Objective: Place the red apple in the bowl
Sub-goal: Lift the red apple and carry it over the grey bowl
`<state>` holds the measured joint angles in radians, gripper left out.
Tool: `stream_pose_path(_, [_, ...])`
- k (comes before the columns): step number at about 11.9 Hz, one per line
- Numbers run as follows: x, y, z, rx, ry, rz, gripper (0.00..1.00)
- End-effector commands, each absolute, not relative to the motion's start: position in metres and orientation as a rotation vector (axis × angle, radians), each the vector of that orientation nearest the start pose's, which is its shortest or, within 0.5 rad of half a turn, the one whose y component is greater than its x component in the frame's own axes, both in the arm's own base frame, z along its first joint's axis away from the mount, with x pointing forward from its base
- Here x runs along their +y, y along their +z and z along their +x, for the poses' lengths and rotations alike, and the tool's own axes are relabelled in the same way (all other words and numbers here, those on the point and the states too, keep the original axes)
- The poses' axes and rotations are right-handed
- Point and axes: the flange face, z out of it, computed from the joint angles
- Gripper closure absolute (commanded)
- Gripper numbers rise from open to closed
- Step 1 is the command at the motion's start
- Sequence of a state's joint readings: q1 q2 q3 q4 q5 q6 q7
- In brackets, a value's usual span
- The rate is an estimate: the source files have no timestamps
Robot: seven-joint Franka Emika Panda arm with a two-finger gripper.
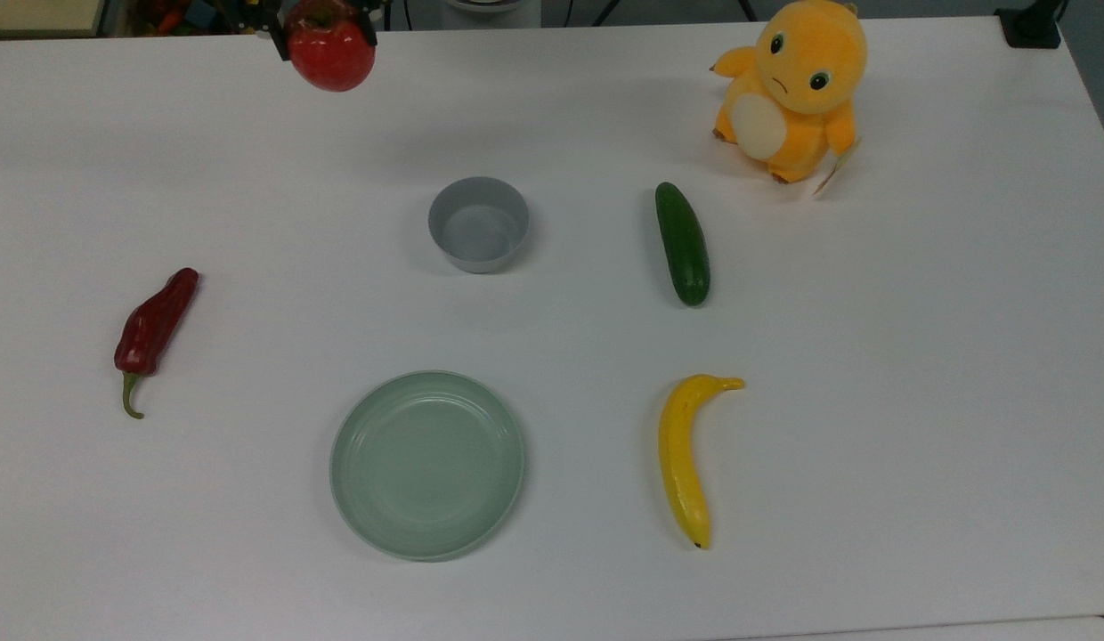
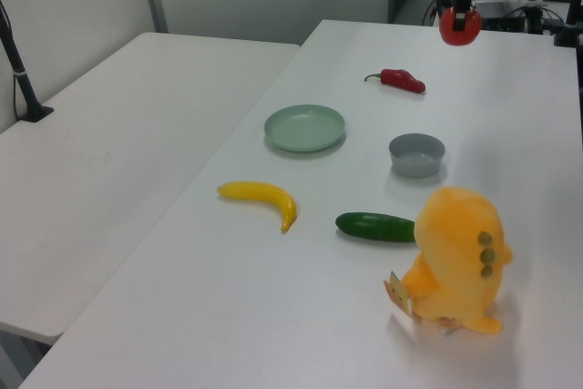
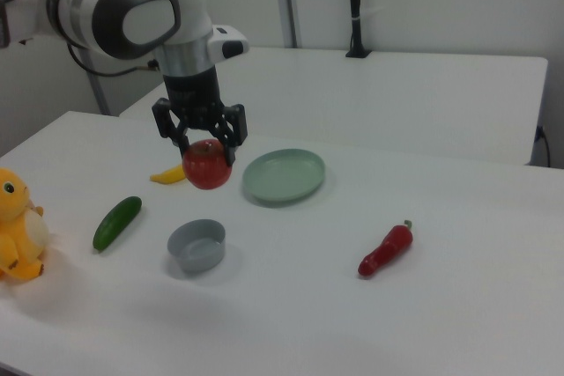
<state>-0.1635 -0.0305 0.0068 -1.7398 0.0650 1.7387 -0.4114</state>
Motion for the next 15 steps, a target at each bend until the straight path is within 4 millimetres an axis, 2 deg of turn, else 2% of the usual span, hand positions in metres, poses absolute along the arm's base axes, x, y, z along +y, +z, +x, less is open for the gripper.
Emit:
stream_pose_path(1, [-0.057, 0.583, 0.551, -0.43, -0.072, -3.014, 0.99])
stream_pose_path(7, [-0.016, 0.569, 0.556, -0.367, -0.063, -3.002, 0.99])
stream_pose_path(10, [0.011, 0.534, 0.559, -0.346, -0.104, -3.009, 0.99])
stream_pose_path(11, [0.024, 0.516, 0.559, -0.346, -0.113, -3.012, 0.98])
stream_pose_path(14, [0.026, 0.474, 0.559, -0.314, -0.175, -3.025, 0.97])
stream_pose_path(15, [0.032, 0.461, 0.56, -0.327, -0.195, -3.026, 0.97])
